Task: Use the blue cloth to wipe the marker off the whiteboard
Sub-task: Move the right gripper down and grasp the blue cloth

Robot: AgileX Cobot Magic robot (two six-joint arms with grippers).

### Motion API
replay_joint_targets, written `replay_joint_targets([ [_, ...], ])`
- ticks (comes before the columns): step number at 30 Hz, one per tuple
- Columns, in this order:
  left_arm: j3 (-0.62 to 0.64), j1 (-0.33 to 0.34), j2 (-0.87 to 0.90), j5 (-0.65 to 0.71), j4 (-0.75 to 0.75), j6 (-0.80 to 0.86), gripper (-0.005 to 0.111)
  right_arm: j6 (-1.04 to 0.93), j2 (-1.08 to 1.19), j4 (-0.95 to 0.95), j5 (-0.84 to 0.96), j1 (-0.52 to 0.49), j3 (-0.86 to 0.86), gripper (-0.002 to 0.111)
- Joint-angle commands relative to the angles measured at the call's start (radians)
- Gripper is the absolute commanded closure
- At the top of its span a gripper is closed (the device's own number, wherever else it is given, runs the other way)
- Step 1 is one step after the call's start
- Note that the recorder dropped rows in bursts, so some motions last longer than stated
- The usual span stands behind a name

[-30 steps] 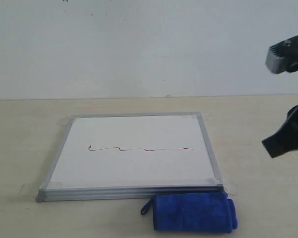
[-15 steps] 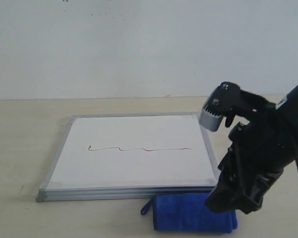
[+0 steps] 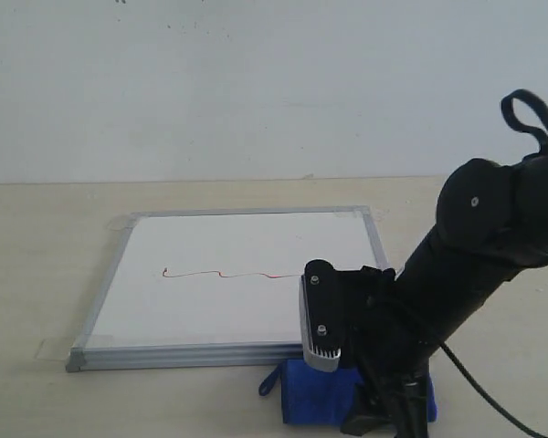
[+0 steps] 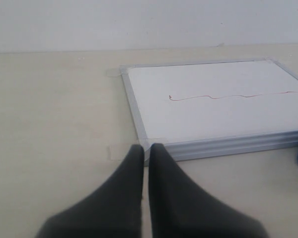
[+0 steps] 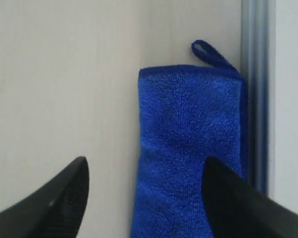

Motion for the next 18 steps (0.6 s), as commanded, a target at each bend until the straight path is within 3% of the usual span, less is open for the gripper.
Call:
replay_joint_targets([
  [1,-0.002,0.002,-0.002,-0.007,-0.01,0.001,0.103,0.009,0.035,-0.062,-0.03,0.006,-0.003,0.046],
  [18,-0.002,0.002,-0.002,-0.007,-0.01,0.001,0.103,0.103,0.058,-0.13,-0.117,0.006,-0.003,0.046],
])
